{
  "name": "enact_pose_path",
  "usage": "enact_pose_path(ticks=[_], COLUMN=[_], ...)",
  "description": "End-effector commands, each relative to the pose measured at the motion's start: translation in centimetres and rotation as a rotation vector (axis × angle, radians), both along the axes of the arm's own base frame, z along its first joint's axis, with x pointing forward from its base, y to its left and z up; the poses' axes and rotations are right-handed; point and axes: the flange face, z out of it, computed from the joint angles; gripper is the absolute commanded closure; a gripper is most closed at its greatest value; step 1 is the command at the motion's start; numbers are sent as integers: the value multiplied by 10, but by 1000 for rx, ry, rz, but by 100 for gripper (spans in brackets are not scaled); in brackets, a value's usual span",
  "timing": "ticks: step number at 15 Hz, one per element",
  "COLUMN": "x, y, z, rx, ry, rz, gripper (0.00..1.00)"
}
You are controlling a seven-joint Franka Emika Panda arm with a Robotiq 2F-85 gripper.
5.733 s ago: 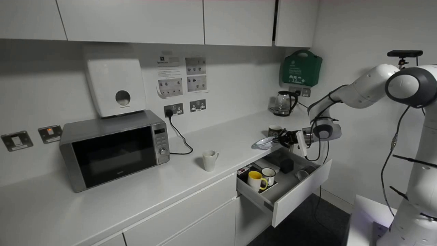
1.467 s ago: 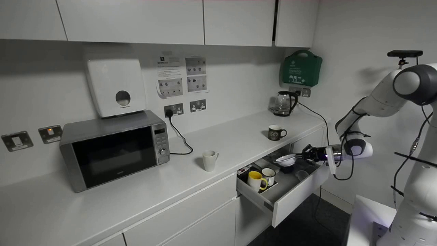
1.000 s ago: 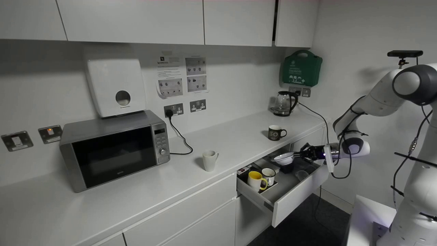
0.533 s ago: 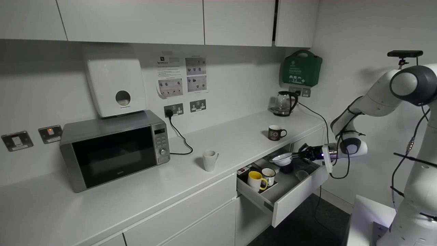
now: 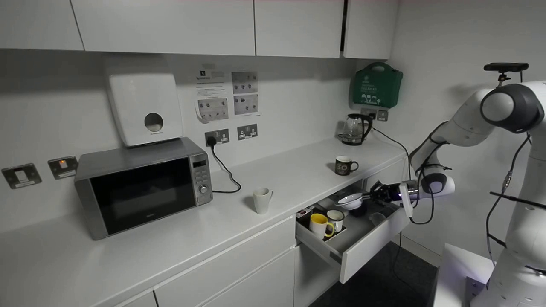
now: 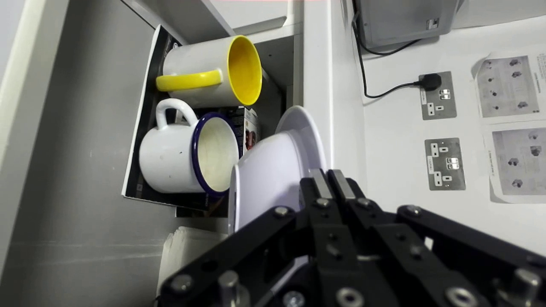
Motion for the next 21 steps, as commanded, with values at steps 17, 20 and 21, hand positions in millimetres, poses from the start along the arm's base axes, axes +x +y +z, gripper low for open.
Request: enact_pose_path(ticks=[17,20,21], x=[25,26,27], y=[-5,-5,-5], z=[-19,-18,-18], rx=[3,1,1], ry=[38,37,37], rz=[45,45,45], gripper=[46,23,16])
